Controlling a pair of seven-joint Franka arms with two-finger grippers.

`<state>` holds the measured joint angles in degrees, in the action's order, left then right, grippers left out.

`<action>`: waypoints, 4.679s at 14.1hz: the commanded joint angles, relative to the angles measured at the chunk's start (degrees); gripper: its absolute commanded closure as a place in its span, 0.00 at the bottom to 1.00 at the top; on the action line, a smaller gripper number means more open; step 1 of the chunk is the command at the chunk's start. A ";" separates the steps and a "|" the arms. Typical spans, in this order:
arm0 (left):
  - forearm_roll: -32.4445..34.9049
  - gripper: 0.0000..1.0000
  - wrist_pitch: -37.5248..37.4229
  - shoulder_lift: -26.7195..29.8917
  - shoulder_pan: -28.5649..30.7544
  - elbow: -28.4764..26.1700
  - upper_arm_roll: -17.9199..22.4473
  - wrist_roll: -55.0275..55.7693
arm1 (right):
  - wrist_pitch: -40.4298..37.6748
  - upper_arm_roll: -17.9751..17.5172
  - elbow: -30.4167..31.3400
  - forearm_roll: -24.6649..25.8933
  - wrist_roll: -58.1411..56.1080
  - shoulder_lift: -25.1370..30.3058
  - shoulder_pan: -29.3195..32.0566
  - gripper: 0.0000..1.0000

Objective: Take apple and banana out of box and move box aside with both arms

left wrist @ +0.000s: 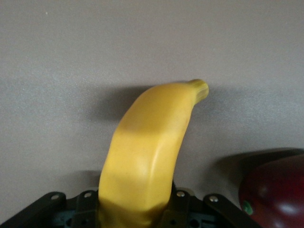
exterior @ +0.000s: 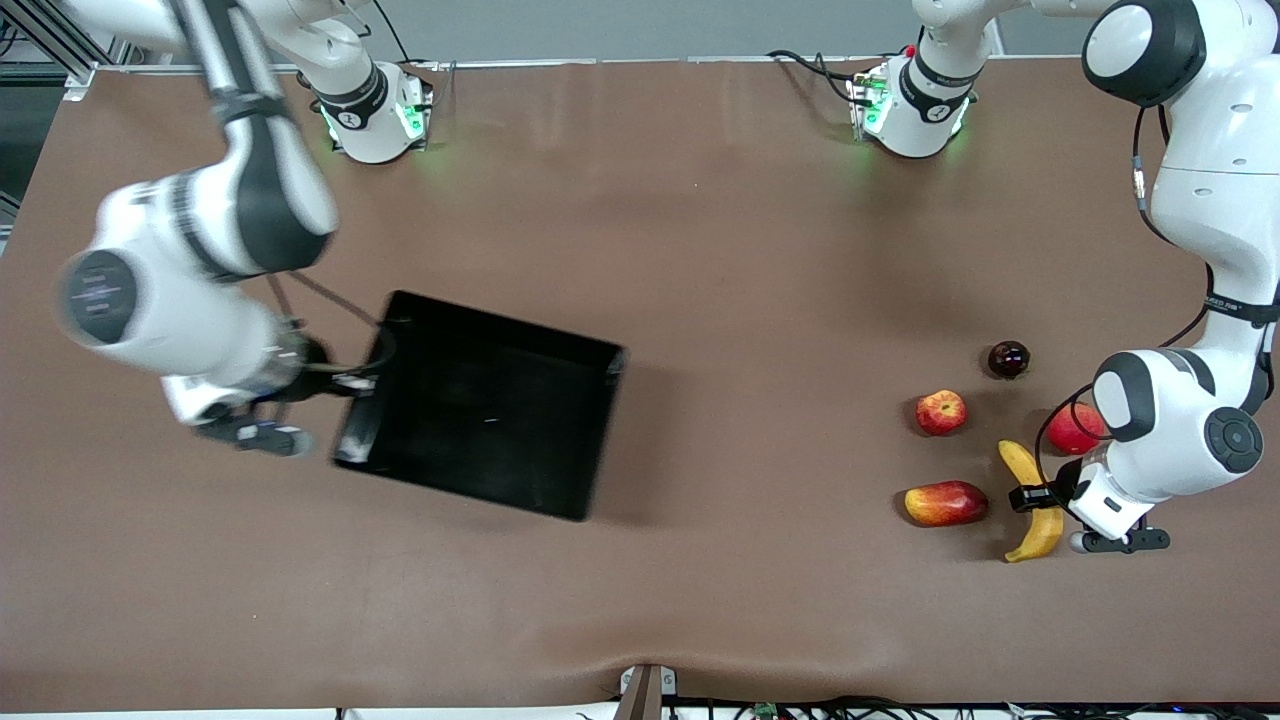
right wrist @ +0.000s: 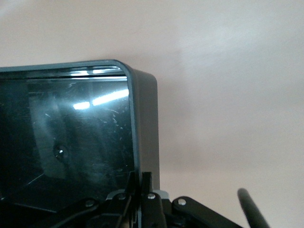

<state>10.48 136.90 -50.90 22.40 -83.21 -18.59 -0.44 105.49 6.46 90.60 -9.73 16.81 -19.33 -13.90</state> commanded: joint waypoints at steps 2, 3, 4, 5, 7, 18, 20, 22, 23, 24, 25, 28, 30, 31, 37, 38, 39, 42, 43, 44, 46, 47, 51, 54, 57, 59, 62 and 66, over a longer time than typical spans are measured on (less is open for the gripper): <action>-1.08 0.00 0.30 0.18 0.28 1.29 -0.39 -0.62 | -0.37 -1.45 2.39 -0.03 -13.61 1.49 10.80 1.00; -0.99 0.00 0.30 0.53 0.28 1.38 -0.39 -0.62 | -0.37 -1.45 2.82 -0.03 -18.61 1.32 13.87 1.00; -0.73 0.00 0.21 1.15 0.28 1.99 -0.39 -0.62 | 0.24 -1.45 4.13 -0.12 -23.96 0.97 16.86 1.00; -0.64 0.00 0.21 1.41 0.45 2.34 -0.39 -0.71 | 1.03 -1.45 5.28 -0.12 -27.50 0.35 19.50 1.00; -0.64 0.00 0.12 2.38 0.72 2.43 -0.39 -0.79 | 2.00 -1.45 7.13 -0.12 -32.87 -0.35 24.25 1.00; -0.38 0.00 -10.05 18.01 4.06 1.99 -0.74 -3.61 | 15.51 -1.54 14.06 -3.02 -44.23 -7.03 34.20 1.00; -0.46 0.00 -15.32 21.44 3.71 1.91 -1.09 -3.08 | 16.33 -1.54 14.52 -3.02 -44.32 -7.99 34.20 1.00; -1.16 0.00 -19.98 24.34 3.88 1.99 -1.18 -2.99 | 16.42 -1.63 13.73 -3.10 -44.32 -9.23 34.29 0.93; -1.43 0.00 -23.05 26.36 3.79 1.91 -1.18 -2.90 | 16.16 -1.63 12.94 -3.10 -44.15 -9.23 34.12 0.22; -1.52 0.00 -26.04 28.29 3.79 1.91 -1.27 -1.86 | 15.72 -1.63 11.80 -3.10 -44.23 -9.23 34.03 0.00; -1.52 0.00 -28.25 29.70 3.79 1.99 -1.27 -0.54 | 15.10 -1.71 10.57 -3.02 -44.23 -9.15 33.85 0.00; -4.93 0.00 -32.82 32.52 4.23 2.08 -1.62 -0.88 | 15.19 -1.98 3.30 -3.02 -44.32 -8.97 33.06 0.00; -5.56 0.00 -34.76 33.76 4.23 1.82 -1.36 -0.18 | 12.31 -2.50 -4.61 -1.44 -46.24 -8.88 31.58 0.00; -5.56 0.00 -35.56 34.02 4.23 1.91 -1.53 0.26 | 10.11 -2.50 -8.04 0.22 -47.13 -8.79 31.04 0.00; -5.30 0.00 -39.77 36.48 3.80 1.91 -2.58 4.29 | -0.18 -2.68 -18.00 4.10 -34.27 -5.64 22.71 0.00; -5.12 0.00 -40.22 37.27 3.79 1.91 -3.20 5.26 | -2.20 -2.68 -18.00 4.28 -29.86 -4.06 20.51 0.00; -5.04 0.00 -40.48 37.45 3.79 1.82 -3.46 5.53 | -5.35 -2.68 -17.92 4.28 -26.77 -2.39 19.01 0.00; -4.95 0.00 -40.48 37.28 3.62 1.73 -4.86 7.46 | -15.46 -2.59 -17.13 4.36 -15.97 3.49 15.06 0.00; -4.86 0.00 -40.48 37.19 3.53 1.73 -5.13 8.34 | -18.01 -2.59 -16.17 4.37 -14.63 5.95 14.61 0.00; -4.77 0.00 -40.48 37.01 3.44 1.73 -5.40 8.43 | -20.12 -2.51 -15.11 4.45 -14.61 8.41 14.52 0.00; -4.51 0.00 -40.57 36.66 3.01 1.73 -5.93 8.00 | -24.44 -2.59 -12.31 4.54 -14.61 13.07 14.25 0.00; -4.51 0.00 -40.57 36.57 2.92 1.56 -6.02 7.82 | -24.63 -2.51 -10.46 4.46 -15.22 15.35 14.60 0.00; -3.98 0.00 -40.57 37.00 2.74 1.65 -6.54 6.94 | -24.72 -2.33 -4.47 4.54 -15.41 21.52 14.69 0.00; -3.45 0.00 -40.84 38.41 2.65 1.99 -7.95 6.50 | -23.66 -2.59 -2.71 4.63 -15.75 24.16 14.43 0.00; -3.63 0.00 -41.10 41.22 2.83 1.73 -8.39 6.41 | -22.96 -2.50 -2.80 5.07 -18.57 23.90 14.69 0.00; -4.07 0.00 -45.03 41.84 2.92 1.56 -8.30 6.24 | -22.00 -2.59 -2.80 7.43 -18.74 23.64 14.08 0.00; -4.77 0.00 -45.85 47.62 1.08 -3.17 -5.95 7.29 | -21.82 -2.77 -2.71 9.46 -18.83 23.64 13.02 0.00; -11.27 0.00 -45.85 54.58 -9.47 -11.62 9.18 7.38 | -21.90 -2.77 -2.80 9.73 -20.67 23.64 13.02 0.00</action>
<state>1.41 90.64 -1.43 15.74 -88.88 -14.07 7.02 83.06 3.44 86.63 -1.41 -2.52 3.03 -0.21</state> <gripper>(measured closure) 0.000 0.000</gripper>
